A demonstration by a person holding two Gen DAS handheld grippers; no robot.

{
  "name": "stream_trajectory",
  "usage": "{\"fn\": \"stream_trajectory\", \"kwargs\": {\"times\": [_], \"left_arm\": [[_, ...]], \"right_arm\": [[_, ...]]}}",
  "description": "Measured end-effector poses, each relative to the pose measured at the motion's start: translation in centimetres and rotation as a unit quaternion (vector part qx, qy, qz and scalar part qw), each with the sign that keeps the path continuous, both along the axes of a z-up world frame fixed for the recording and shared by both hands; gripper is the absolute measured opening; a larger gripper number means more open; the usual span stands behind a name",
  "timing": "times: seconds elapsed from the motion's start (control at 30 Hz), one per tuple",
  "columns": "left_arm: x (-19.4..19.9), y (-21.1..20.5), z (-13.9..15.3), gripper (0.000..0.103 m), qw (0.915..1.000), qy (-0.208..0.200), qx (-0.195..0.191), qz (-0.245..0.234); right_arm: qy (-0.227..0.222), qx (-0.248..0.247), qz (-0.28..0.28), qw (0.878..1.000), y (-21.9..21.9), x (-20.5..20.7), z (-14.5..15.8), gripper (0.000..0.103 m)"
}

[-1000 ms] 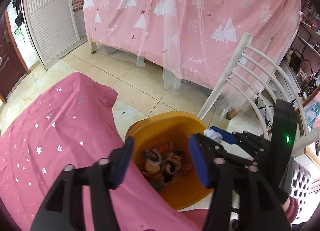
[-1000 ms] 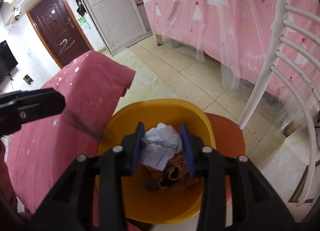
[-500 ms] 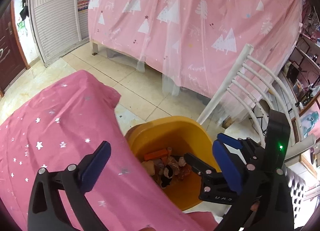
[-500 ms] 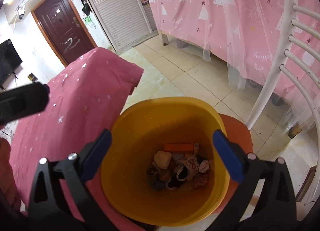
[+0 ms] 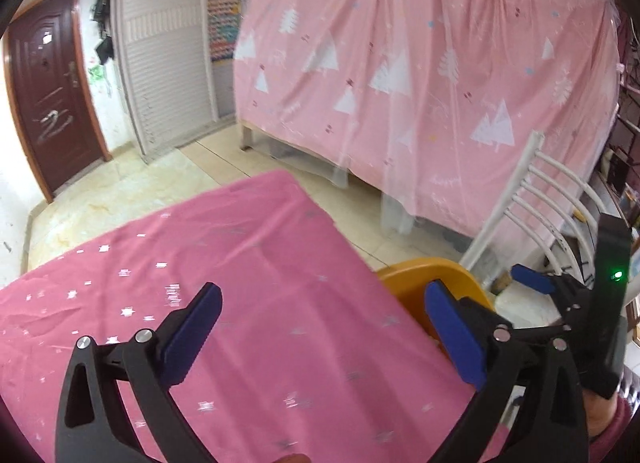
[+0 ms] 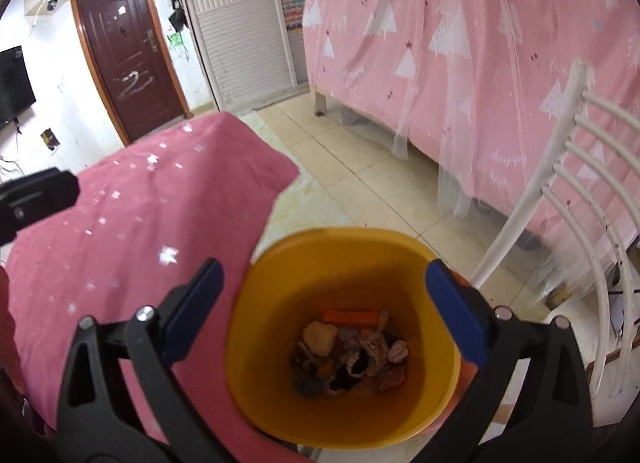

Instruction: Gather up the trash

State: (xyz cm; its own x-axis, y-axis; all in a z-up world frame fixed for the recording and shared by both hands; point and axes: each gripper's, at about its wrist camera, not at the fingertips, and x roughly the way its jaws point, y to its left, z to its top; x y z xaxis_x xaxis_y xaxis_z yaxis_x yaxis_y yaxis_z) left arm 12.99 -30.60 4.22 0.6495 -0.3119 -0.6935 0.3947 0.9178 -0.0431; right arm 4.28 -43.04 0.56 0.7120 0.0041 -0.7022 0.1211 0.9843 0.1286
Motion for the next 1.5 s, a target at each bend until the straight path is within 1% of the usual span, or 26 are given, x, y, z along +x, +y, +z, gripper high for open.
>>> {"fn": "stream_trajectory", "kwargs": {"times": [0.13,0.33,0.47,0.6,0.73,0.87,1.03,1.2,1.3,1.5], "left_arm": [[-0.7,3.0,1.0,0.095,0.9993,-0.023,-0.010,0.027],[-1.9,7.4,1.7,0.095,0.9972,-0.043,-0.020,0.059],[-2.9,10.6,1.5,0.095,0.9945,-0.062,-0.015,0.083],[-4.2,13.6,1.1,0.095,0.9917,-0.072,-0.008,0.106],[-5.5,16.9,0.6,0.095,0.9882,-0.080,-0.013,0.130],[-6.8,20.1,0.1,0.095,0.9854,-0.080,-0.015,0.149],[-8.1,23.0,0.0,0.095,0.9817,-0.087,-0.017,0.169],[-8.8,25.6,-0.7,0.095,0.9786,-0.078,-0.027,0.188],[-9.0,27.0,-1.3,0.095,0.9760,-0.074,-0.029,0.203],[-9.6,29.0,-2.1,0.095,0.9714,-0.069,-0.037,0.224]], "right_arm": [[-0.022,-0.010,0.016,1.000,2.6,-0.1,1.8,0.097],[-0.046,-0.010,0.050,0.998,7.1,-0.3,3.8,0.097],[-0.054,-0.003,0.077,0.996,10.0,-0.4,4.2,0.097],[-0.050,-0.008,0.114,0.992,13.6,-0.5,4.1,0.097],[-0.059,-0.009,0.128,0.990,16.2,-0.9,4.3,0.097],[-0.075,-0.015,0.136,0.988,18.5,-1.4,4.6,0.097],[-0.093,-0.026,0.146,0.985,20.9,-2.4,4.8,0.097],[-0.110,-0.042,0.159,0.980,22.9,-3.1,4.7,0.097],[-0.112,-0.055,0.172,0.977,24.0,-3.4,4.5,0.097],[-0.109,-0.053,0.184,0.975,25.0,-3.8,4.0,0.097]]}}
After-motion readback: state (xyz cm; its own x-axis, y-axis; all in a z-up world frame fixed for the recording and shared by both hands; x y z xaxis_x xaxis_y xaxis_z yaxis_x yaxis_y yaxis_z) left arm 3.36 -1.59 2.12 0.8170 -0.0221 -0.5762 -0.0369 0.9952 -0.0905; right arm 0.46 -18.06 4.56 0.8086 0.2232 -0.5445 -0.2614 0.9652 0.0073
